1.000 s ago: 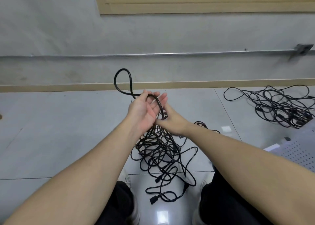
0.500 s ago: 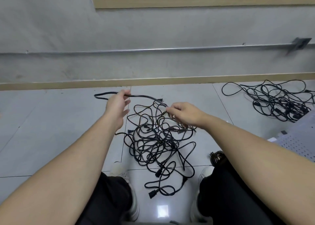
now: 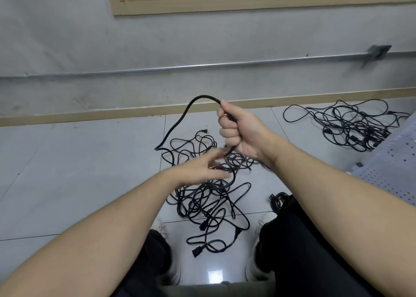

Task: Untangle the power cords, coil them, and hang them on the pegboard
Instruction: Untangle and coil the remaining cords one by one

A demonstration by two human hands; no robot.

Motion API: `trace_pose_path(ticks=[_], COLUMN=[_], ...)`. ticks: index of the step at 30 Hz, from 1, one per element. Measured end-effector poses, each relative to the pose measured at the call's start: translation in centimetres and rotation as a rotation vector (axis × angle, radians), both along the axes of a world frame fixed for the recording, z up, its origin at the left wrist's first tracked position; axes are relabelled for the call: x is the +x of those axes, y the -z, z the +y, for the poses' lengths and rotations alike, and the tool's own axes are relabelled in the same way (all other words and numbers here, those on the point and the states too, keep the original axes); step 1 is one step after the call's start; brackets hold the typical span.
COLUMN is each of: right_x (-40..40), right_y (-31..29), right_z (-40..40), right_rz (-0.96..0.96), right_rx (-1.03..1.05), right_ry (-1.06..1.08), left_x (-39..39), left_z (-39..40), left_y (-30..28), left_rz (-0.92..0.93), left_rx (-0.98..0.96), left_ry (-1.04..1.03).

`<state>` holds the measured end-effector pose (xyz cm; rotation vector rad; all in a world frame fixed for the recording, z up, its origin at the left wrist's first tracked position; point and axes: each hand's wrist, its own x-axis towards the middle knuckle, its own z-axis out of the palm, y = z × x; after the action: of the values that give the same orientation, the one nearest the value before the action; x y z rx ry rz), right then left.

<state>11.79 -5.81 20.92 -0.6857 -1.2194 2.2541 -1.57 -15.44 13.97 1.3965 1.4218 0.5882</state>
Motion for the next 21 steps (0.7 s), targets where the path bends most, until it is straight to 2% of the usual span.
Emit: trace_pose_path(ticks=[2, 4, 5, 7, 9, 12, 14, 16, 18, 20, 21], right_x=[-0.3, -0.4, -0.4, -0.4, -0.3, 0.5, 1.1, 1.2, 0.7, 0.2, -0.2], right_y=[0.0, 0.2, 0.4, 1.1, 1.8, 2.7, 3.2, 3.5, 3.5, 3.4, 3.2], right_z=[-0.3, -0.6, -0.5, -0.4, -0.5, -1.1, -1.5, -1.6, -1.8, -2.2, -2.4], right_rz=[0.012, 0.016, 0.004, -0.104, -0.277, -0.511, -0.646, -0.729, -0.739, -0.674, -0.626], right_rx=[-0.035, -0.071, -0.062, 0.079, 0.289, 0.579, 0.698, 0.720, 0.715, 0.639, 0.590], right_ry=[0.028, 0.080, 0.112, 0.107, 0.015, -0.215, -0.413, -0.503, -0.498, -0.438, -0.393], left_x=[1.4, 1.6, 1.5, 1.3, 0.9, -0.2, -1.2, -2.3, -3.8, -5.1, -5.6], left_z=[0.0, 0.3, 0.4, 0.6, 0.7, 0.6, 0.4, 0.2, 0.0, -0.3, -0.5], left_y=[1.0, 1.8, 1.8, 1.1, -0.5, -2.8, -3.8, -4.8, -5.6, -6.1, -5.9], left_rz=[0.115, 0.212, 0.205, 0.056, -0.127, -0.425, -0.605, -0.778, -0.987, -1.022, -0.950], left_rx=[0.026, 0.118, 0.135, 0.161, 0.209, 0.235, 0.251, 0.306, 0.358, 0.389, 0.370], left_ry=[0.053, -0.047, -0.114, -0.245, -0.378, -0.586, -0.712, -0.815, -0.901, -0.947, -0.954])
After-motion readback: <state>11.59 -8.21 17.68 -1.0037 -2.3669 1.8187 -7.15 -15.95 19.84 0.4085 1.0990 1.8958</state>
